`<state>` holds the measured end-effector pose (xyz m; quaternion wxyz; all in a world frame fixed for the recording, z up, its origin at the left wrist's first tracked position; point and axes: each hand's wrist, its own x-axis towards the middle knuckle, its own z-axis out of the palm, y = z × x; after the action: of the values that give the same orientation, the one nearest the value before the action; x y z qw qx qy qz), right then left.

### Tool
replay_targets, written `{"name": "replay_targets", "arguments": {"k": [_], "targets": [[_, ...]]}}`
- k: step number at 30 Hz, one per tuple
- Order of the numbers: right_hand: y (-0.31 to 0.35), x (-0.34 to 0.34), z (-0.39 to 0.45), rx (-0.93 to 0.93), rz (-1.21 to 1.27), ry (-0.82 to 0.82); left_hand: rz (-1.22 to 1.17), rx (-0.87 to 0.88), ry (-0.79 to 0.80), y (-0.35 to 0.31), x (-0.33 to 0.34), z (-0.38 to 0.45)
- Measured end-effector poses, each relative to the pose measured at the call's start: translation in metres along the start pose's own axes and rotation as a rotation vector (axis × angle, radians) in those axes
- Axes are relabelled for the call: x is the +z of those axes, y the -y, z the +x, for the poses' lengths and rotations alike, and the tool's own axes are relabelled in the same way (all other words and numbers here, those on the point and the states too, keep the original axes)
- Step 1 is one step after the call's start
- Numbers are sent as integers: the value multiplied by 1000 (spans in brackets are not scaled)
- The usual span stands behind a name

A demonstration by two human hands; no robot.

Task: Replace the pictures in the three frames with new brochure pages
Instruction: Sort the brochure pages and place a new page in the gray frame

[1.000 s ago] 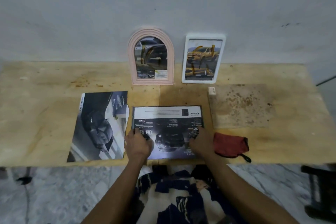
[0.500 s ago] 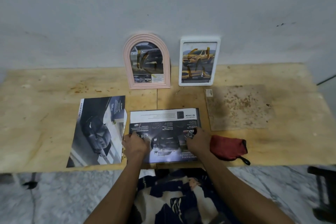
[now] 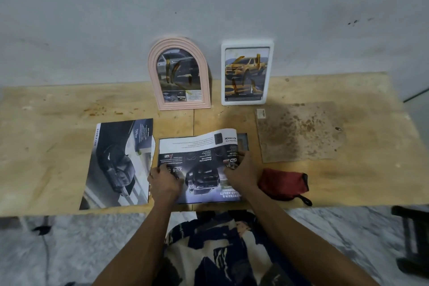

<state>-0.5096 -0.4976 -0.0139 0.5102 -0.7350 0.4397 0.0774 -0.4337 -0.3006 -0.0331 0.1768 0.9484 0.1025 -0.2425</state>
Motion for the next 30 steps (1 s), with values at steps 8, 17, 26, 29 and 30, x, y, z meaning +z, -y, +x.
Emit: {"name": "replay_targets", "arguments": {"k": [8,17,26,29,30], "targets": [[-6,-15,13,152,320,226,-33,30,-3,-6,-3,-4],[16,-43,28,-29,356,451,-72,462,-23,-66,-54,-1],[55,-63,33,-159,281,690,-28,520,186,-86,-123,4],[60,-62,29,-164,242,602,-119,533,174,-70,-139,1],[60,-62,28,-160,235,571,-169,532,176,-62,-143,1]]}}
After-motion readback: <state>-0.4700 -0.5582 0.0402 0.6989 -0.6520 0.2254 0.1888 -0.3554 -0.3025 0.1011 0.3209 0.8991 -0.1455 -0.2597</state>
